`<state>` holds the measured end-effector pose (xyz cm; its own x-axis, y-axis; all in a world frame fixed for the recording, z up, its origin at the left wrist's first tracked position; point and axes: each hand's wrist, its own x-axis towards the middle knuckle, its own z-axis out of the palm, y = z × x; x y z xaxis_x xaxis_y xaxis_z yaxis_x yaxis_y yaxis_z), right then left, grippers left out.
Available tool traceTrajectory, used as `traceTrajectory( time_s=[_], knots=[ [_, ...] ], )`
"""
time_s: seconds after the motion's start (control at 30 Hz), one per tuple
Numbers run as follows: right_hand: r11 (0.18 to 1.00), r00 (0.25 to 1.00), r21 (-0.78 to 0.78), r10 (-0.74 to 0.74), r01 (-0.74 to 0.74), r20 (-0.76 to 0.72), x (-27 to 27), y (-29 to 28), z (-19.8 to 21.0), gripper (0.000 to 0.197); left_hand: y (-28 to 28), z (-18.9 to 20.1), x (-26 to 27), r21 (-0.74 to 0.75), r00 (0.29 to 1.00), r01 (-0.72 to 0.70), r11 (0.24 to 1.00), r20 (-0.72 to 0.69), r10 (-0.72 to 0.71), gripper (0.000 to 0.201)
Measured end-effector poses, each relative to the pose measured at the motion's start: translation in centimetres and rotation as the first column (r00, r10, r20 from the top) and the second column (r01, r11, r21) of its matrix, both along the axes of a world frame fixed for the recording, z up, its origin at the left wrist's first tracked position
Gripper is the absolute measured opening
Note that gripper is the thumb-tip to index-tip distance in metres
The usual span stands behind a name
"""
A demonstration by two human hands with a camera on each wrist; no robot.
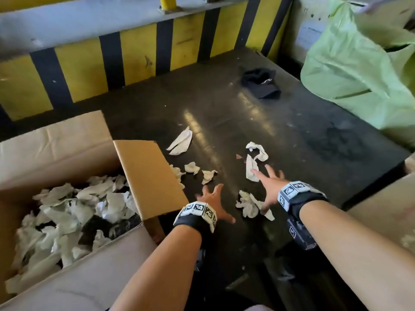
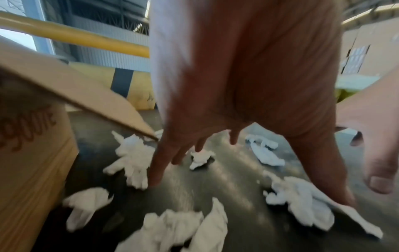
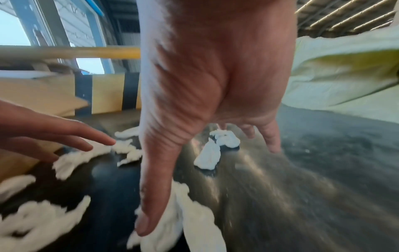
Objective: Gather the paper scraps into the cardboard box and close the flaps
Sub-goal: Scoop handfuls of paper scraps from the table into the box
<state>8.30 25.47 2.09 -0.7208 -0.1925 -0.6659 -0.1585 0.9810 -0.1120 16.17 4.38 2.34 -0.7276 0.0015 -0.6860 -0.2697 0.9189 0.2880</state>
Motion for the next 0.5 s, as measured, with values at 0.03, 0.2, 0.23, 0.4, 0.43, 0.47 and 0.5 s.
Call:
traceTrajectory(
  time_s=[0.03, 0.2, 0.23, 0.4, 0.43, 0.47, 0.5],
  knots=[
    [1.0, 1.0, -0.004, 0.004, -0.004, 0.016, 0.0, 0.2, -0.9, 0.15, 0.1, -1.1, 0.2, -0.018, 0.999, -0.029, 0.999, 0.032, 0.03, 0.129],
    [0.998, 0.998, -0.012, 0.059, -0.058, 0.013, -0.7, 0.1, -5.0, 0.157, -0.1, -6.1, 0.8, -0.116, 0.968, -0.218, 0.969, 0.099, 0.229, 0.148],
    [0.998, 0.998, -0.022, 0.062, -0.062, 0.005, -0.9, 0.0, -5.7, 0.157, -0.2, -6.9, 0.9, -0.138, 0.961, -0.251, 0.958, 0.083, 0.263, 0.149],
    [0.986, 0.986, -0.02, 0.163, -0.163, -0.023, -3.1, -0.3, -7.9, 0.158, -0.5, -9.4, 0.7, -0.135, 0.942, -0.333, 0.933, -0.015, 0.334, 0.146],
    [0.986, 0.986, -0.024, 0.167, -0.168, -0.029, -3.6, -0.3, -8.0, 0.159, -0.6, -9.6, 0.5, -0.151, 0.938, -0.346, 0.926, -0.052, 0.342, 0.145],
    [0.985, 0.985, -0.028, 0.168, -0.169, -0.034, -4.2, -0.2, -8.1, 0.159, -0.8, -9.7, 0.3, -0.165, 0.932, -0.362, 0.917, -0.096, 0.35, 0.143],
    [0.984, 0.984, -0.029, 0.173, -0.174, -0.037, -4.7, -0.2, -8.1, 0.16, -0.9, -9.8, 0.0, -0.171, 0.919, -0.387, 0.906, -0.148, 0.365, 0.141]
  ],
)
